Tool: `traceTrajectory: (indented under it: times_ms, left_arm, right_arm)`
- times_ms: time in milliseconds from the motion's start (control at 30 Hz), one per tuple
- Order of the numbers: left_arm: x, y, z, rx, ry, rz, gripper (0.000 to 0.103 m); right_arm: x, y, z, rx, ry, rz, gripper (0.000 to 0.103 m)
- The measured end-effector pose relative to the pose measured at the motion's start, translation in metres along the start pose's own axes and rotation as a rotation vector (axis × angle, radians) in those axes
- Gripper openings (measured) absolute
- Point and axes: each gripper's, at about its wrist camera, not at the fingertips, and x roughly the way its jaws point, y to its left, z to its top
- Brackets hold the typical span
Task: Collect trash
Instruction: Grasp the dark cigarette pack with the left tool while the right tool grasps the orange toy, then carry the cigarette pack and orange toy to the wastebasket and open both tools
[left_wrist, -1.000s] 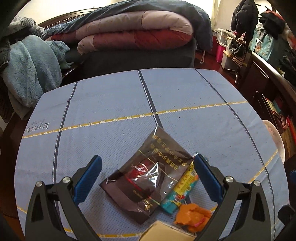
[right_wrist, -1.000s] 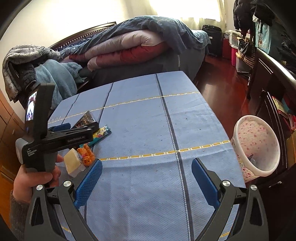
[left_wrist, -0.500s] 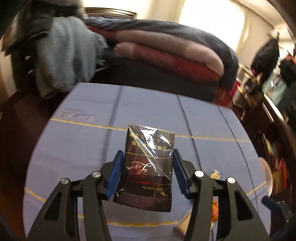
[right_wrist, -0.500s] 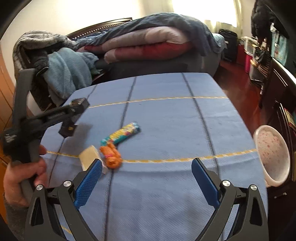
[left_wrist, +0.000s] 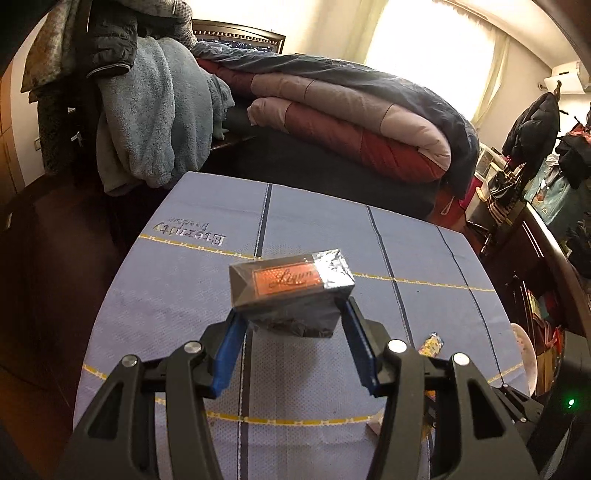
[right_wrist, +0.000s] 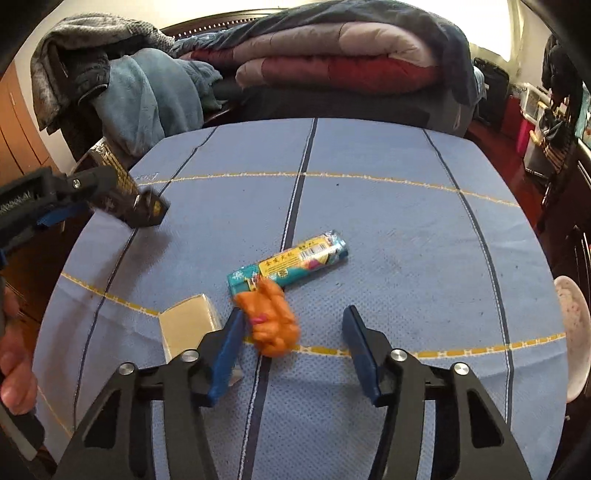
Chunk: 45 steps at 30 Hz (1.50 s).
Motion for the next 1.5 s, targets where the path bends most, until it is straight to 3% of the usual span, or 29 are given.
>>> traceTrajectory:
  times_ms: [67,233,367,700,1067,1500]
  left_arm:
    - [-0.002,0.000,0.000,0.003,-0.003,-0.007,0.054]
    - [-0.002,0.002,-0.001,-0.002,-0.003,-0.021,0.052]
    - [-0.009,0.005,-0.003,-0.033,-0.005,-0.083,0.051]
    - [-0.047,-0.023,-0.001,0.031,-0.071,-0.107,0.051]
    - [-0.073,-0.089,-0.006,0.149,-0.102,-0.175,0.051]
    - [-0.080,-0.191,-0.020,0.288,-0.112,-0.296,0.052]
  right_arm:
    - [-0.001,0.000,-0.001,-0.002,0.002,0.018,0.031]
    - [-0.012,-0.003,-0.003,0.005,-0.020,0.024,0.031]
    - [-0.025,-0.006,-0.006,0.010,-0.040,0.036,0.031]
    - [-0.055,-0.024,-0.015,0.050,-0.076,0.062,0.031]
    - [-0.088,-0.061,-0.033,0.109,-0.126,0.045,0.031]
    - [-0.120,-0.137,-0.059,0.238,-0.175,-0.019,0.031]
